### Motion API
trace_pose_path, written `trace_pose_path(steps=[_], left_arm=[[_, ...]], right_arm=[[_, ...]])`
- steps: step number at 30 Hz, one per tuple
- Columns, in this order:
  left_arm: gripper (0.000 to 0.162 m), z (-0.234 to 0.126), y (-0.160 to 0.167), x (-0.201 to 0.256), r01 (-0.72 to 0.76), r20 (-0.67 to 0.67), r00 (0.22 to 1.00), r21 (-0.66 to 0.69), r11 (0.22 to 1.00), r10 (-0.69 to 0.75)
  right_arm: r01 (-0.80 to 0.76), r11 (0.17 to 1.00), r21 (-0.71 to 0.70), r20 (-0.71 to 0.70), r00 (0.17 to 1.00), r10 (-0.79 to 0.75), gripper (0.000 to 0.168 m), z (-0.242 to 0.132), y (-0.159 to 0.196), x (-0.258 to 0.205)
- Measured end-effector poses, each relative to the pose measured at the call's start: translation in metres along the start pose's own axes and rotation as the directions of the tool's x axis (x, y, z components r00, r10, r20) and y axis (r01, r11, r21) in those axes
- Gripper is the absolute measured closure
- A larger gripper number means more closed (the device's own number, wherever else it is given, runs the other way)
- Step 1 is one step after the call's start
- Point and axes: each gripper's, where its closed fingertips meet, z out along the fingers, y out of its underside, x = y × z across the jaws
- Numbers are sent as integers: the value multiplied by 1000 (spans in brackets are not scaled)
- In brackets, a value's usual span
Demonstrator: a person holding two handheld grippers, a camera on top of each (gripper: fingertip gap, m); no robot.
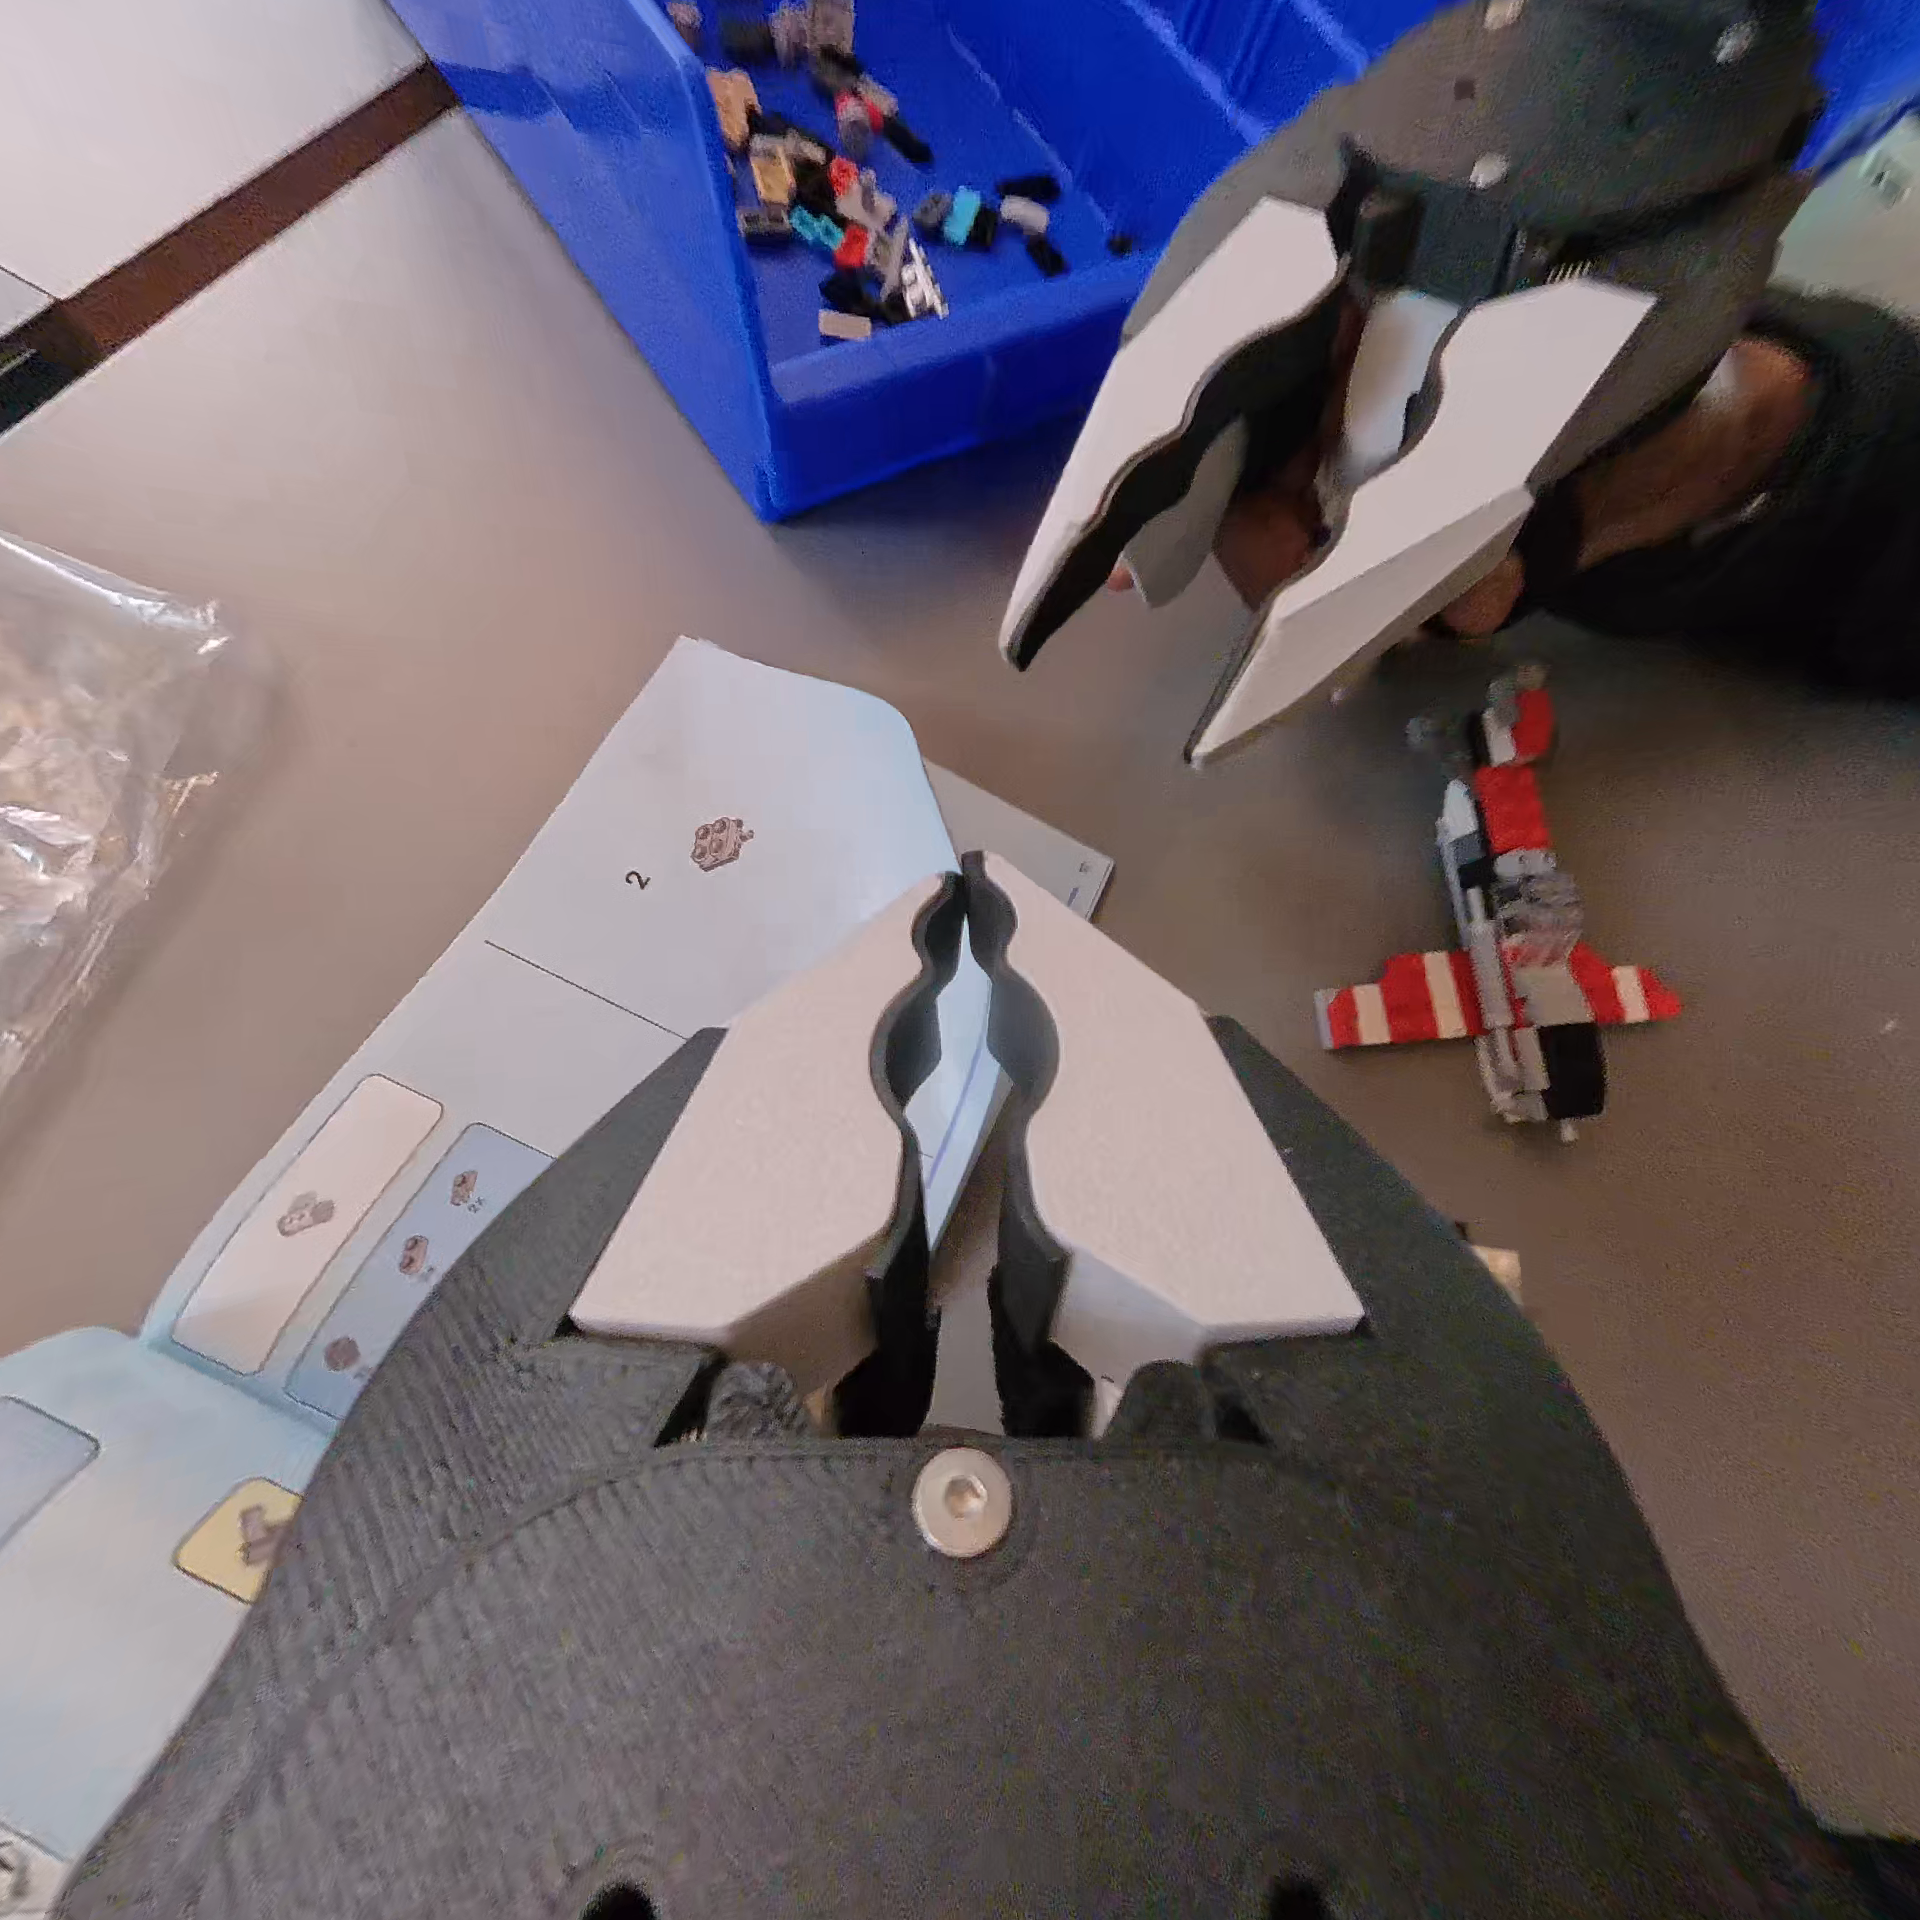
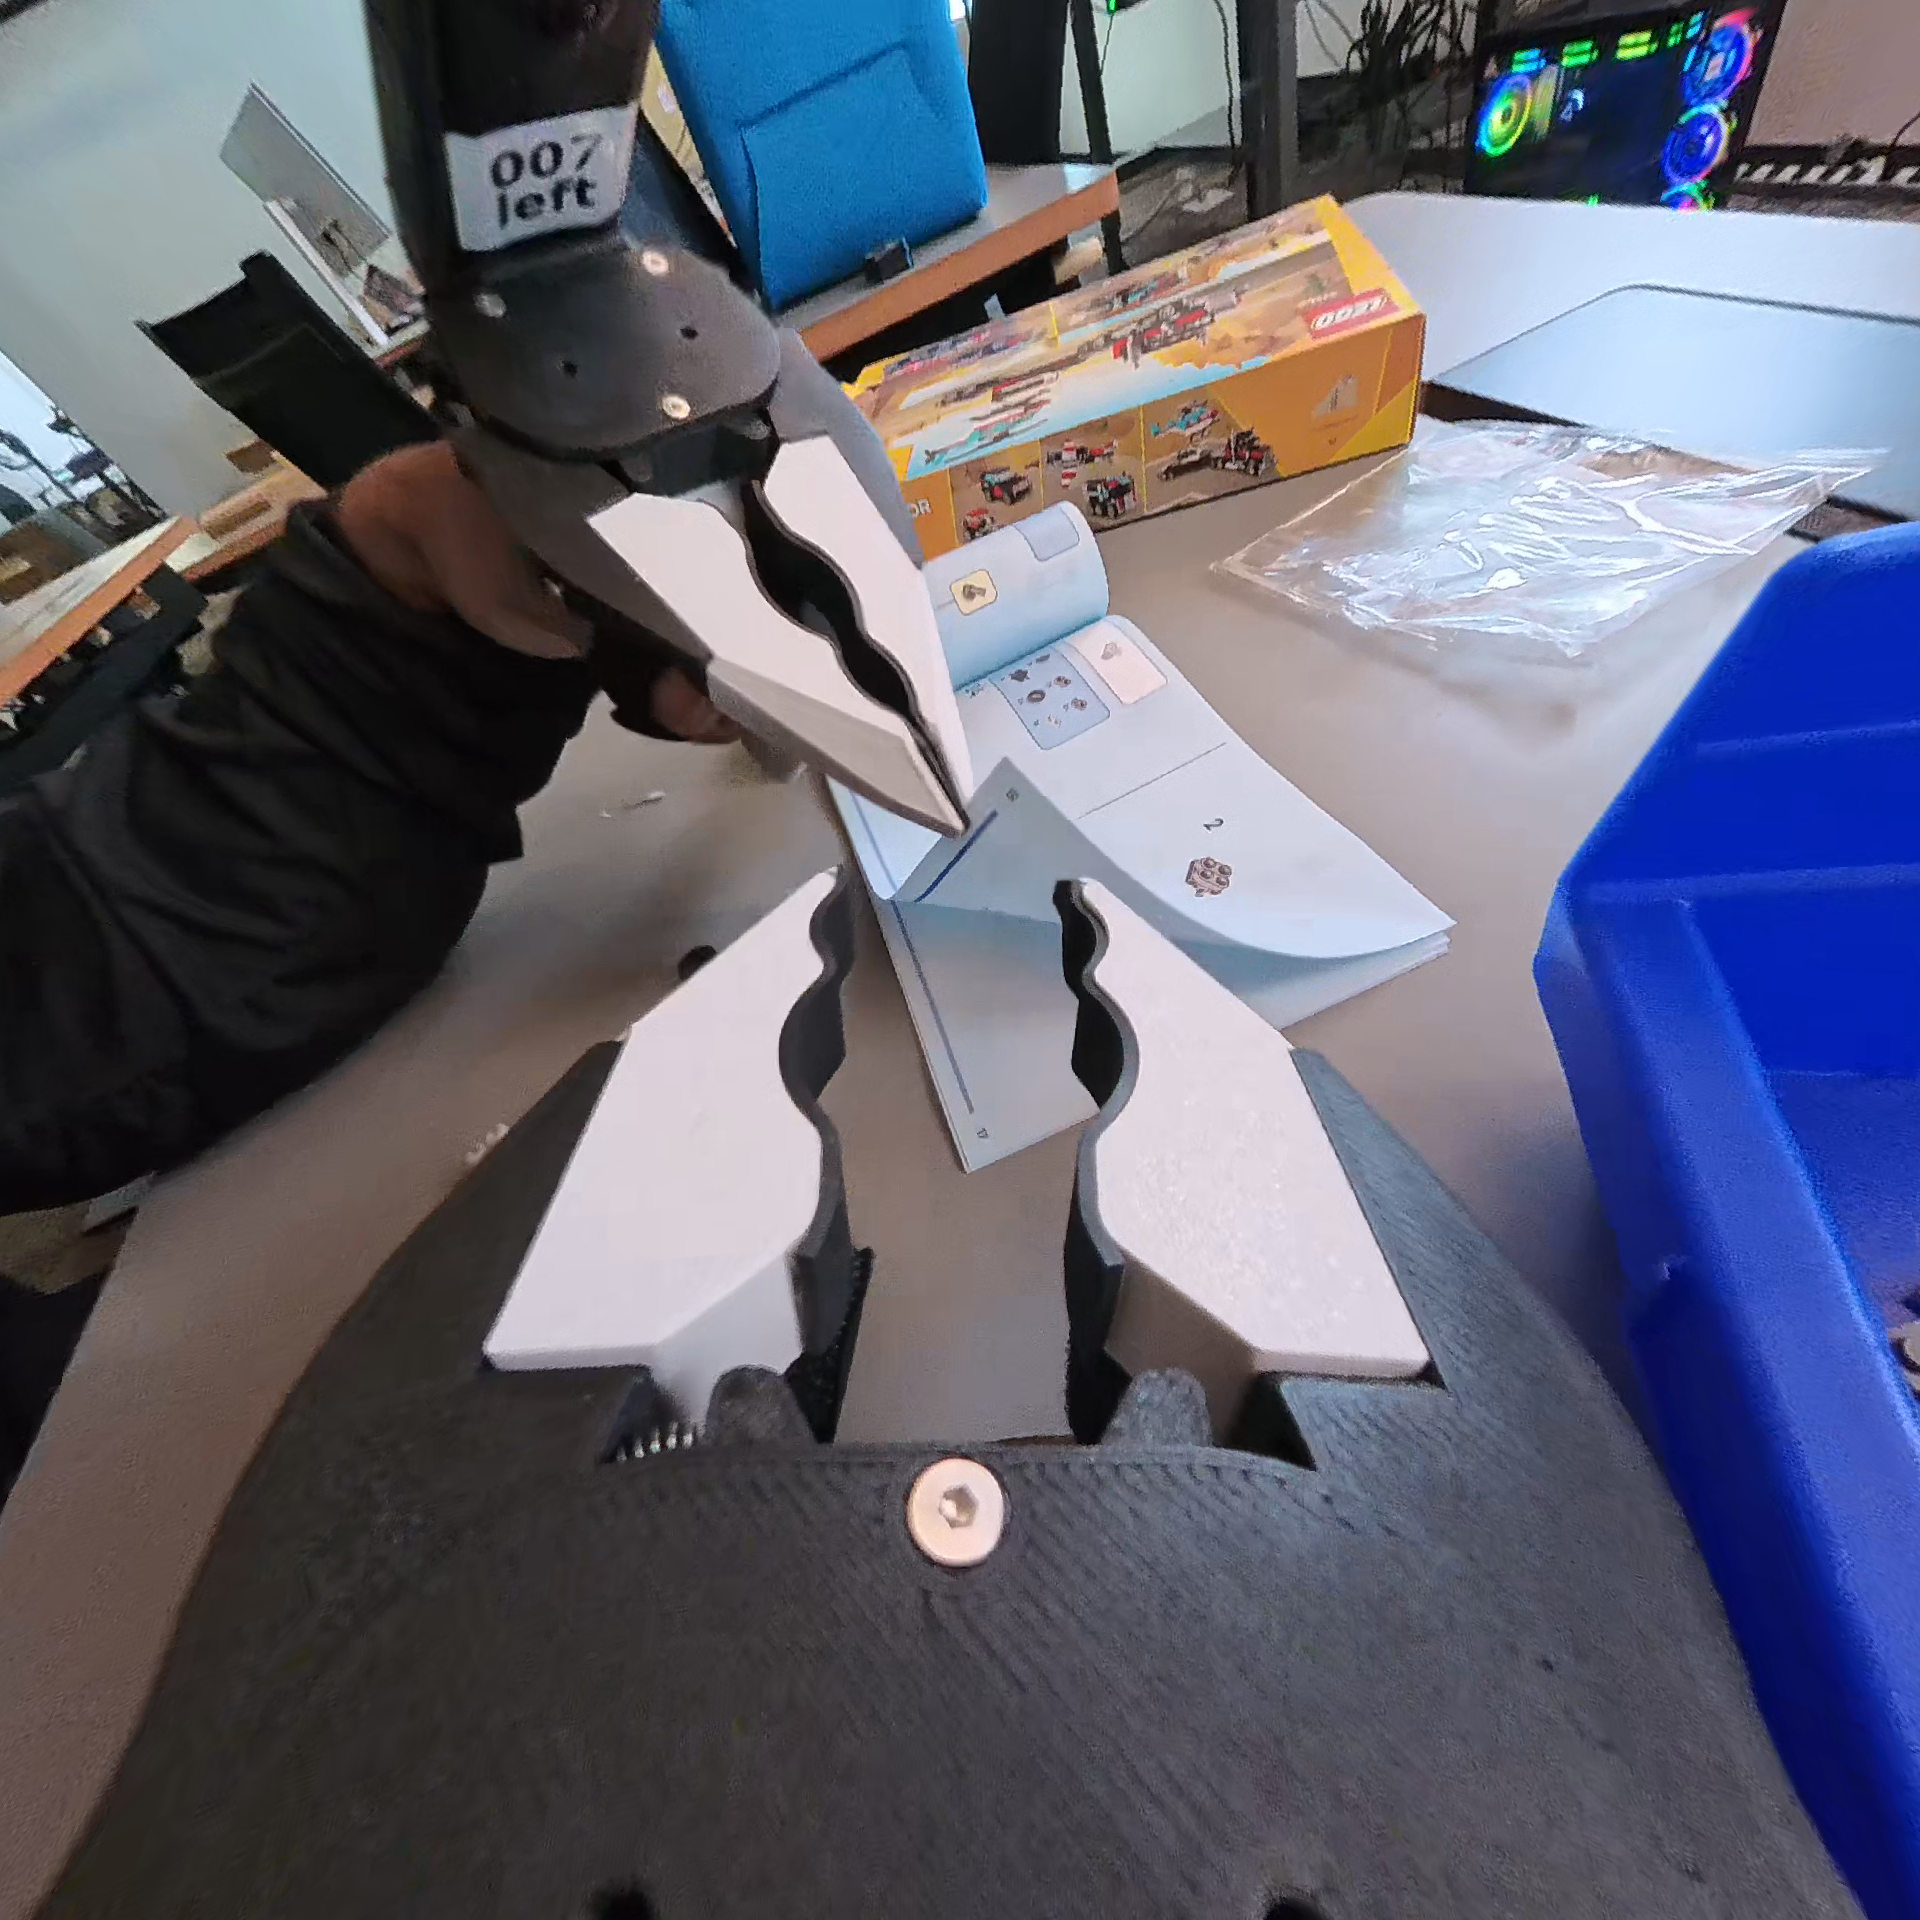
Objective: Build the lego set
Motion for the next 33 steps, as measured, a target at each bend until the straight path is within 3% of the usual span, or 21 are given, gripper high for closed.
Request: trace_pose_path(steps=[1,7,11,19,23,33], left_arm=[[161,-3,-2,0,22,-3,1000,33,999,-22],[161,-43,-17,-19,140,96,982,213,967,-164],[161,-81,-15,-36,234,176,933,371,899,-315],[161,-144,26,-60,355,173,753,705,614,-635],[161,-168,36,-66,361,103,704,800,479,-703],[161,-171,47,-74,366,73,705,815,450,-706]], right_arm=[[-2,1000,12,3,1000,2,127,-1,-2,0],[25,999,39,24,999,-26,126,-1,-5,-5],[38,998,59,29,999,-39,126,-3,-7,-5],[21,995,98,44,999,-25,126,-8,-11,-6],[12,994,104,49,999,-17,126,-9,-11,-5],[-15,994,106,69,998,8,126,-9,-12,-3]])
